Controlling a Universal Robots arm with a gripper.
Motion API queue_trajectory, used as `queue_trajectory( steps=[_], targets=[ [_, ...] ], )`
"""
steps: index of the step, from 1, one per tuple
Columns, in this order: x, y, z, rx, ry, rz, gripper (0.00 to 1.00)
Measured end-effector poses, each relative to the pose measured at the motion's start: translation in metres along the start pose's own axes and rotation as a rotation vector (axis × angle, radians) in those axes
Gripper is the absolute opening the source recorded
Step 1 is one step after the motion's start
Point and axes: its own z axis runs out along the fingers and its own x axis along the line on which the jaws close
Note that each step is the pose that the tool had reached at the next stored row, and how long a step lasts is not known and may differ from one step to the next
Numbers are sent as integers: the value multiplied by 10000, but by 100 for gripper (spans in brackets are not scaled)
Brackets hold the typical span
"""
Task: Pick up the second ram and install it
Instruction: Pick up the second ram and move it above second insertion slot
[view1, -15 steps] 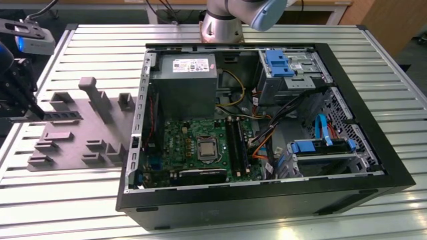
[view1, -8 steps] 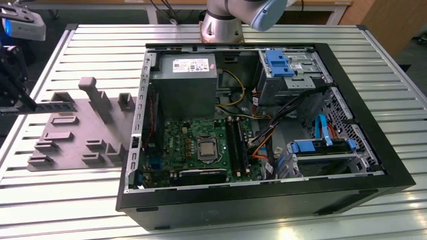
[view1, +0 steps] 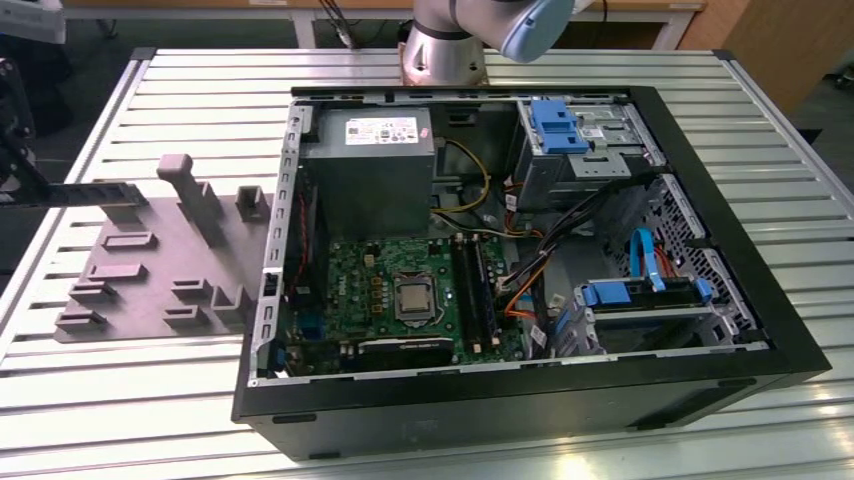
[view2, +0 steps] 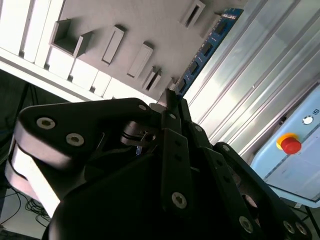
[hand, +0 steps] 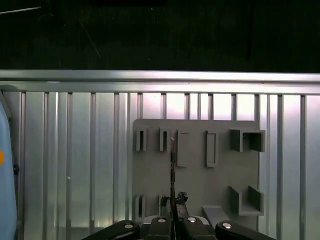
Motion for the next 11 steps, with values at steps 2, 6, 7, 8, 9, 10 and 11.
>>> queue_trajectory(
  steps=[2, 6, 7, 8, 9, 10, 11],
  targets=[
    [-1, -1, -78, 1, -1, 5, 14],
    [-4, -1, -237, 1, -1, 16, 14],
    [-4, -1, -276, 0, 0, 19, 14],
    [-5, -1, -314, 0, -1, 22, 14],
    [-6, -1, -354, 1, -1, 25, 14],
    [-6, -1, -394, 0, 0, 27, 14],
    [-7, -1, -438, 1, -1, 29, 14]
  ],
)
